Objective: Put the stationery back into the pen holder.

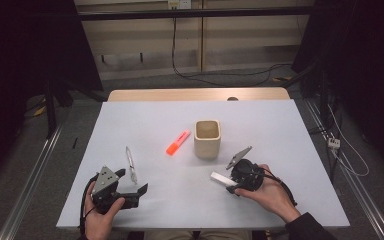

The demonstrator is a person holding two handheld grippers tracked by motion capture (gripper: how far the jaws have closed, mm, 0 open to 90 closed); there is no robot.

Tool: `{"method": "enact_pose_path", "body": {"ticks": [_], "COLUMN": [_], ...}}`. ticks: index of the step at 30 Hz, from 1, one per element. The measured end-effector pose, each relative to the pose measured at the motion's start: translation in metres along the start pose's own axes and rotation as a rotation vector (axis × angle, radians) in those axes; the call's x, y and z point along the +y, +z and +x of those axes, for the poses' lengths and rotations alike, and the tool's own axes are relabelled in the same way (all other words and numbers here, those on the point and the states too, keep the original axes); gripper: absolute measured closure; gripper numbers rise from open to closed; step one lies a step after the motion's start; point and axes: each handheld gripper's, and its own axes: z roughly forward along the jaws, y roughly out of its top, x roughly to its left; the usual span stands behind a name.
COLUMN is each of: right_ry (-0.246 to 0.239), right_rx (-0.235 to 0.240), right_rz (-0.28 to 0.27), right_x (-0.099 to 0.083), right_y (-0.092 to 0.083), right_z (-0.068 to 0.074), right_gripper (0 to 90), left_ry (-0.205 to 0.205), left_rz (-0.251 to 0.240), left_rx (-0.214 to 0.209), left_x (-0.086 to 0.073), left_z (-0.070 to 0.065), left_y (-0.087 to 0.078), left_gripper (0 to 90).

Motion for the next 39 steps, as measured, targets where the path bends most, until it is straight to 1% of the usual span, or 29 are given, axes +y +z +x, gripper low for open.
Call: {"method": "enact_pose_path", "body": {"ticks": [1,4,5,9,11,14,17,18,21,26,30,32,35,36,39], "right_ry": [-0.010,-0.006,-0.007,-0.013,-0.015,-0.014,-0.010,-0.019,-0.021,-0.022,-0.019,-0.018,-0.016,-0.023,-0.029], "right_rx": [-0.002,0.005,-0.001,-0.003,0.001,-0.008,-0.006,-0.010,-0.009,-0.007,0.004,-0.002,0.003,0.012,0.018], "right_rz": [0.009,0.022,0.028,0.054,0.056,0.055,0.057,0.056,0.061,0.051,0.032,0.025,0.014,0.013,-0.002], "right_x": [0.000,0.002,0.003,0.008,0.008,0.008,0.008,0.009,0.009,0.007,0.006,0.006,0.006,0.006,0.006], "right_y": [0.001,0.002,0.002,0.003,0.004,0.003,0.003,0.003,0.003,0.001,-0.002,-0.004,-0.006,-0.007,-0.009], "right_z": [-0.001,-0.001,-0.001,-0.001,-0.002,-0.002,-0.003,-0.002,-0.002,-0.002,-0.003,-0.003,-0.003,-0.004,-0.004], "right_gripper": [60.8,61.1,61.2,61.4,62.3,67.5,68.0,68.1,68.3,68.3,68.3,68.3,68.3,68.3,68.3], "left_ry": [0.000,-0.001,-0.005,0.002,0.001,-0.004,0.010,0.010,0.010,0.008,0.007,0.007,0.003,0.004,0.009], "left_rz": [0.000,0.001,-0.001,-0.003,-0.004,-0.002,0.001,-0.001,0.003,0.004,0.002,-0.001,-0.003,0.001,0.015], "left_rx": [0.000,-0.001,0.003,-0.002,-0.001,-0.002,-0.006,-0.007,-0.007,-0.008,-0.006,-0.008,-0.007,-0.008,-0.013], "left_x": [0.000,0.000,0.000,0.000,0.000,0.000,0.000,0.000,0.000,0.000,0.000,0.000,0.000,0.000,-0.001], "left_z": [0.000,0.000,0.000,-0.001,-0.001,-0.001,-0.001,-0.002,-0.001,0.000,-0.001,-0.001,-0.001,-0.001,-0.001], "left_y": [0.000,0.000,0.001,0.001,0.001,0.001,0.000,0.000,0.001,0.000,0.001,0.001,0.001,0.001,0.002], "left_gripper": [6.6,6.5,6.5,6.6,6.6,6.6,6.7,6.7,6.7,6.7,6.7,6.7,6.6,6.5,6.5]}}
